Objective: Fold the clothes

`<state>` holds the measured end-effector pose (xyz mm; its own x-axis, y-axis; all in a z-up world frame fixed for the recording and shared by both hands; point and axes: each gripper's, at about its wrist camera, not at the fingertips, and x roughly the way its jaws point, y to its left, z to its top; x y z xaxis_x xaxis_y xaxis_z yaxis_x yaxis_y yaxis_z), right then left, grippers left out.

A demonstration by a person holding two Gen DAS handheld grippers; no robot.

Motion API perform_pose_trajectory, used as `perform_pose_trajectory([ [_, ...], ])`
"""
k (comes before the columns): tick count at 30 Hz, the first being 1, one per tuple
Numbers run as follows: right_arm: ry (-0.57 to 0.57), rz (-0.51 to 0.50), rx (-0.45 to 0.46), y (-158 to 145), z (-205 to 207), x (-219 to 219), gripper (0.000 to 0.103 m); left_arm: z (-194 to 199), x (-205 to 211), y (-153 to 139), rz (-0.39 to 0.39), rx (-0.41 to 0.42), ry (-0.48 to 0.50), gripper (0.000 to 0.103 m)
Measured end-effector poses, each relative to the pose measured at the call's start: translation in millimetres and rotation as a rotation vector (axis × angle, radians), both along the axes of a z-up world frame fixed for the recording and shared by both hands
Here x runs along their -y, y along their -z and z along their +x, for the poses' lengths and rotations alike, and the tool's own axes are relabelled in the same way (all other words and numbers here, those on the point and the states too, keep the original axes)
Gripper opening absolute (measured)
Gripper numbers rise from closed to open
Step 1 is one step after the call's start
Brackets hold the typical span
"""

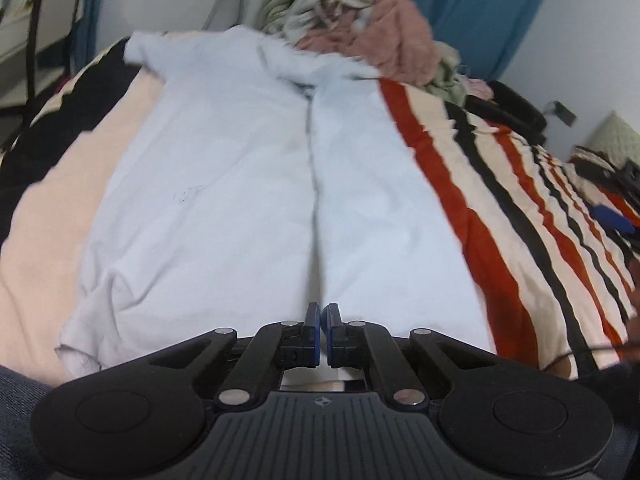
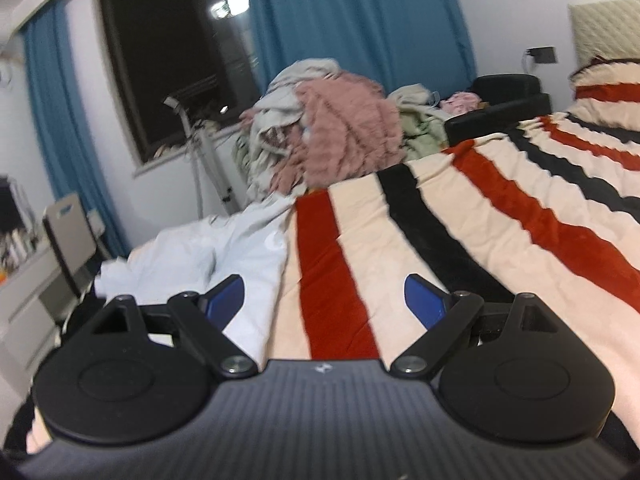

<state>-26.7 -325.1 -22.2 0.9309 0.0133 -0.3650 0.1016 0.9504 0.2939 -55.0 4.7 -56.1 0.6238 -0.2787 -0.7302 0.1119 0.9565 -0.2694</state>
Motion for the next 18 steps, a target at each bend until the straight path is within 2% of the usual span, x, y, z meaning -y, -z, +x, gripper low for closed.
perform_pose_trajectory([
  [2,-0.032,-0.018,-0.015,2.8,1.5,-11.2,0.088,6.1,-7.5,2.8,-0.029,-0.013,-0.028,0.005],
  [3,-0.043,-0.029,-0.024,4.2,2.7,-15.3,0.088,9.8,-10.3,5.4,-0.054,-0.029,-0.035,0.013],
  [5,-0.059,-0.043,-0.039,6.7,5.1,-21.8,0.088,16.7,-13.4,11.7,-0.09,-0.073,-0.041,0.047],
  [8,-0.079,-0.046,-0.056,9.1,7.9,-26.0,0.088,26.8,-20.9,22.4,-0.153,-0.12,-0.06,0.061],
  [10,-0.087,-0.047,-0.062,10.1,8.3,-28.4,0.088,33.9,-18.1,30.1,-0.17,-0.153,-0.054,0.063],
  [12,-0.093,-0.051,-0.066,11.2,8.1,-30.1,0.088,37.2,-9.6,36.0,-0.178,-0.168,-0.033,0.063],
  [14,-0.098,-0.054,-0.07,12.3,8.2,-32.5,0.088,38.1,-1.9,38.3,-0.155,-0.163,0.0,0.055],
  [15,-0.101,-0.055,-0.073,12.9,8.2,-33.5,0.088,38.5,2.0,39.4,-0.144,-0.161,0.017,0.047],
  [16,-0.104,-0.056,-0.075,13.6,8.6,-34.1,0.088,38.7,5.8,40.5,-0.133,-0.158,0.033,0.02],
  [17,-0.106,-0.058,-0.078,14.1,8.8,-35.2,0.088,36.4,8.5,41.2,-0.125,-0.157,0.043,0.003],
  [18,-0.108,-0.06,-0.08,14.6,9.0,-36.3,0.088,32.7,8.7,40.9,-0.116,-0.15,0.042,0.003],
])
